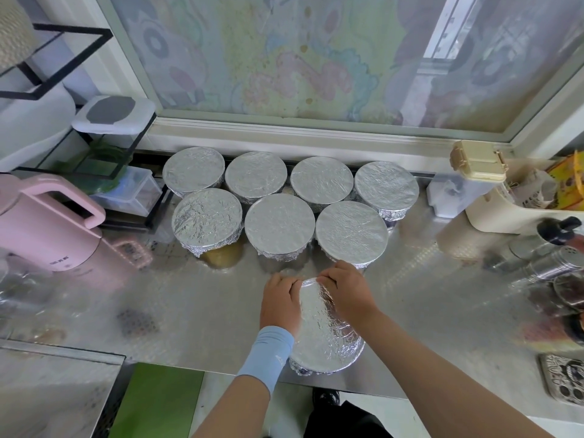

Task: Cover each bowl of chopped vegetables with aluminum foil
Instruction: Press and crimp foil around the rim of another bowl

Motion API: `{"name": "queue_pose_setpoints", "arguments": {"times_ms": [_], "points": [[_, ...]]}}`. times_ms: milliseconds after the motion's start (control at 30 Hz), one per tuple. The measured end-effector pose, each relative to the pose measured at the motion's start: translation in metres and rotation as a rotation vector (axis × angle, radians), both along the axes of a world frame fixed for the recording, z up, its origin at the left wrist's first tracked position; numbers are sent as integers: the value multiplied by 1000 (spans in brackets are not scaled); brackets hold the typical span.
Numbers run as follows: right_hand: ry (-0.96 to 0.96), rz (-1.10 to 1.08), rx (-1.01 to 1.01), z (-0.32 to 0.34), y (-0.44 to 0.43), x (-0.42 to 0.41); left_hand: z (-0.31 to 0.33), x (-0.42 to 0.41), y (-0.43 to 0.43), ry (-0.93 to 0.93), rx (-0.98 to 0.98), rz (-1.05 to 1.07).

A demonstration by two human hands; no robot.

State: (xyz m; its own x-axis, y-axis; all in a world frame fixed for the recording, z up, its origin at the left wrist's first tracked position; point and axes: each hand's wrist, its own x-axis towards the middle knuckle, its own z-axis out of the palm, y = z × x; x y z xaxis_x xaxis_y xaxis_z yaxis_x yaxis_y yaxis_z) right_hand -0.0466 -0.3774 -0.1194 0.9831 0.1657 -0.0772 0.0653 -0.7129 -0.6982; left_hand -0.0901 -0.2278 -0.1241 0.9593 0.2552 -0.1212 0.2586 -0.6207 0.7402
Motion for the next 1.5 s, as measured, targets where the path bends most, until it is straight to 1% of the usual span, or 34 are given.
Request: {"name": "queue_pose_setpoints", "arguments": {"times_ms": [100,167,233,333,567,700,833,933,1100,1233,1367,1500], "points": [[-19,69,-49,0,0,1,2,0,0,12,76,-18],[-71,100,-100,1,-1,1,6,3,-1,-40,99,-55],[-118,70,-92,0,-2,-1,9,8,-3,-70,84,-125],[-129,60,-78,-3,-2,-4,7,13,-7,-65,86,-188],[-153,80,-76,-7,-1,-3,3,14,-8,-31,35,-120],[-124,156,-136,-3,-3,0,2,9,-8,-25,38,-83],[-163,109,-139,-2,-7,-4,4,-1,-4,-26,-22,25],[-172,78,-129,-3,-6,-9,3,-2,-3,-25,-31,-13],[-168,41,-92,-3,-7,-8,0,-1,-5,4,-42,17],[-173,55,-122,-2,-7,-7,2,1,-5,9,-38,13],[-205,80,-140,-3,-7,-7,4,-1,-3,-12,76,-36],[-240,24,-122,-9,-9,-9,12,6,-7,-60,107,-179]]}}
